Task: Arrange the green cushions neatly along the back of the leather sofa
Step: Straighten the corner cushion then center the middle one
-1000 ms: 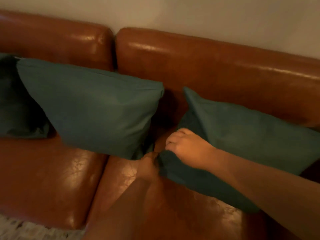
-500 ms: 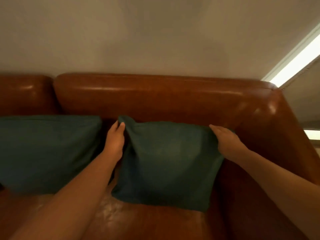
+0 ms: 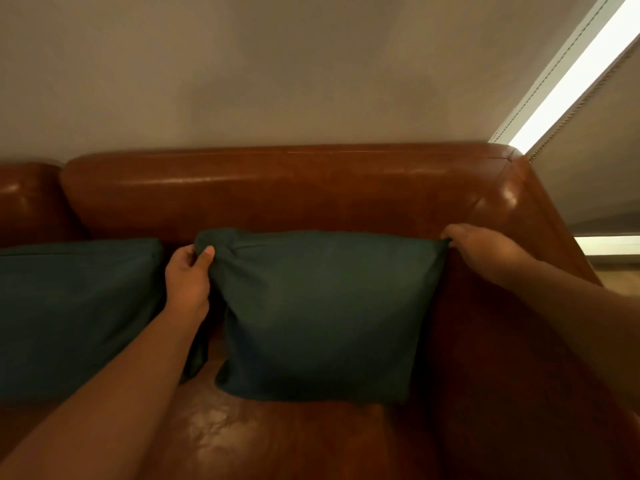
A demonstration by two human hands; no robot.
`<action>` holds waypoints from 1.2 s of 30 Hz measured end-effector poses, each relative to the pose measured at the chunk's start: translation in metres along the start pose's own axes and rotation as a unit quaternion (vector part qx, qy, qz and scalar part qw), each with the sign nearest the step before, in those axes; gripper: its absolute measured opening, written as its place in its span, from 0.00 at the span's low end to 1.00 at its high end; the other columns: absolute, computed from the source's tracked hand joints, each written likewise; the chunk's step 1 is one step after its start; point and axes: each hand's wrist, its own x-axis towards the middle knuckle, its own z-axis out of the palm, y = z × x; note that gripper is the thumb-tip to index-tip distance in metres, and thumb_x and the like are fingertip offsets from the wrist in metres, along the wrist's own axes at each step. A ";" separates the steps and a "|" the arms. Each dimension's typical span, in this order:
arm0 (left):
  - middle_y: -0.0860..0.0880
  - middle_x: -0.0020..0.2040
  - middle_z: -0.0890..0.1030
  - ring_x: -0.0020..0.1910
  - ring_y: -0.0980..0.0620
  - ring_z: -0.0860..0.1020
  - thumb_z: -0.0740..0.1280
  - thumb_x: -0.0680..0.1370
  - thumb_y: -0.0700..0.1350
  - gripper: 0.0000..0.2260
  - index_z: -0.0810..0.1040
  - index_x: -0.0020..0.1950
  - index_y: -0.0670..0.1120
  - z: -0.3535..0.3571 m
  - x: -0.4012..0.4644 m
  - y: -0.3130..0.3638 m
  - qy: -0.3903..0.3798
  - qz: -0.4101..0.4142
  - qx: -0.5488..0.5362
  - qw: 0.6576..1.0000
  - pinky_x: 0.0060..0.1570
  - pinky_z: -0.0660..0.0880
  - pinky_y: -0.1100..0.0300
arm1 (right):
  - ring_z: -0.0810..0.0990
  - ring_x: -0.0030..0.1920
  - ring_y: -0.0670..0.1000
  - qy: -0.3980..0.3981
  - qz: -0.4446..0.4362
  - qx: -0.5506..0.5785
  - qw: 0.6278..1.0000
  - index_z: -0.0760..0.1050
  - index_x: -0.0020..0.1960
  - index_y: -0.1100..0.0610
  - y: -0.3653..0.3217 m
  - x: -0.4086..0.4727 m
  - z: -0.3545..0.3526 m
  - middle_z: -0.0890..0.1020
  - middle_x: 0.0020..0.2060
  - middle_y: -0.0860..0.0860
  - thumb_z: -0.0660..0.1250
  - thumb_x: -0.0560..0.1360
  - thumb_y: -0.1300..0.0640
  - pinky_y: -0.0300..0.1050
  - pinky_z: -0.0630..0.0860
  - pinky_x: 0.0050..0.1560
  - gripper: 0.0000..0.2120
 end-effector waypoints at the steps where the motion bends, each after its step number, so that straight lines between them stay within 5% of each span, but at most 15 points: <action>1: 0.43 0.54 0.79 0.53 0.46 0.78 0.65 0.78 0.40 0.04 0.75 0.52 0.43 0.000 -0.003 0.000 -0.002 0.018 0.004 1.000 0.56 0.75 0.52 | 0.78 0.55 0.56 0.037 -0.011 0.010 0.999 0.72 0.61 0.58 0.008 0.000 -0.005 0.77 0.58 0.56 0.58 0.74 0.72 0.49 0.73 0.55 0.19; 6: 0.48 0.47 0.77 0.51 0.46 0.77 0.68 0.77 0.41 0.06 0.71 0.45 0.49 0.005 -0.016 -0.005 -0.019 0.044 0.038 0.998 0.54 0.76 0.50 | 0.77 0.59 0.57 0.048 0.004 0.140 0.989 0.75 0.47 0.58 0.024 0.005 -0.002 0.78 0.57 0.58 0.62 0.74 0.72 0.47 0.70 0.59 0.10; 10: 0.46 0.53 0.78 0.53 0.49 0.78 0.67 0.77 0.39 0.12 0.74 0.54 0.55 -0.009 -0.014 0.007 -0.068 0.048 0.056 0.995 0.52 0.75 0.52 | 0.74 0.57 0.53 -0.017 0.152 0.396 0.906 0.76 0.44 0.54 0.020 0.008 -0.004 0.78 0.56 0.54 0.58 0.79 0.65 0.47 0.71 0.54 0.12; 14: 0.50 0.51 0.77 0.51 0.52 0.75 0.70 0.75 0.42 0.10 0.77 0.52 0.57 -0.017 -0.011 0.026 -0.120 0.188 0.275 0.935 0.54 0.72 0.57 | 0.75 0.55 0.53 -0.040 0.179 0.350 0.919 0.77 0.59 0.56 0.014 0.014 -0.005 0.77 0.53 0.55 0.64 0.78 0.61 0.49 0.76 0.54 0.10; 18: 0.46 0.48 0.78 0.47 0.49 0.76 0.70 0.75 0.42 0.06 0.77 0.48 0.52 -0.023 0.001 0.032 -0.133 0.238 0.375 0.886 0.51 0.73 0.55 | 0.77 0.46 0.52 0.019 0.167 0.254 0.952 0.80 0.49 0.60 0.002 0.021 -0.003 0.80 0.40 0.52 0.72 0.72 0.61 0.43 0.70 0.47 0.07; 21: 0.45 0.45 0.77 0.46 0.48 0.75 0.68 0.76 0.42 0.02 0.77 0.46 0.49 -0.022 0.009 0.031 -0.137 0.272 0.409 0.860 0.49 0.72 0.53 | 0.77 0.46 0.53 0.048 0.189 0.275 0.942 0.80 0.45 0.59 0.001 0.023 0.004 0.79 0.38 0.52 0.72 0.72 0.60 0.44 0.70 0.46 0.04; 25: 0.49 0.43 0.76 0.46 0.51 0.74 0.64 0.79 0.42 0.04 0.75 0.45 0.47 -0.023 0.009 0.020 -0.101 0.214 0.347 0.907 0.49 0.70 0.56 | 0.77 0.46 0.54 0.081 0.275 0.463 0.838 0.77 0.41 0.58 0.003 0.016 0.016 0.79 0.44 0.55 0.70 0.75 0.55 0.44 0.73 0.39 0.07; 27: 0.52 0.41 0.76 0.44 0.52 0.74 0.63 0.79 0.41 0.08 0.74 0.42 0.52 -0.023 0.004 0.016 -0.089 0.187 0.287 0.935 0.47 0.70 0.57 | 0.77 0.44 0.53 0.091 0.294 0.491 0.815 0.77 0.41 0.57 0.002 0.015 0.026 0.79 0.46 0.56 0.69 0.75 0.51 0.44 0.73 0.37 0.10; 30: 0.53 0.42 0.77 0.43 0.56 0.75 0.63 0.80 0.42 0.09 0.75 0.43 0.53 -0.021 -0.006 0.019 -0.095 0.114 0.178 0.973 0.46 0.72 0.58 | 0.78 0.46 0.54 0.108 0.297 0.566 0.761 0.77 0.47 0.59 0.000 0.010 0.033 0.80 0.46 0.55 0.63 0.78 0.47 0.47 0.74 0.43 0.14; 33: 0.51 0.50 0.81 0.50 0.53 0.78 0.62 0.80 0.43 0.06 0.78 0.52 0.48 -0.029 -0.014 0.020 -0.124 0.009 0.029 0.992 0.49 0.76 0.56 | 0.77 0.48 0.53 0.041 0.250 0.678 0.690 0.76 0.51 0.59 0.009 -0.009 0.028 0.81 0.44 0.53 0.53 0.79 0.62 0.44 0.73 0.45 0.12; 36: 0.49 0.55 0.81 0.53 0.53 0.79 0.62 0.79 0.39 0.13 0.74 0.64 0.45 -0.038 -0.017 0.013 -0.148 -0.023 -0.010 0.989 0.52 0.79 0.56 | 0.80 0.53 0.50 -0.039 0.169 0.690 0.703 0.75 0.61 0.56 0.019 -0.025 0.029 0.82 0.52 0.51 0.53 0.74 0.72 0.44 0.78 0.49 0.22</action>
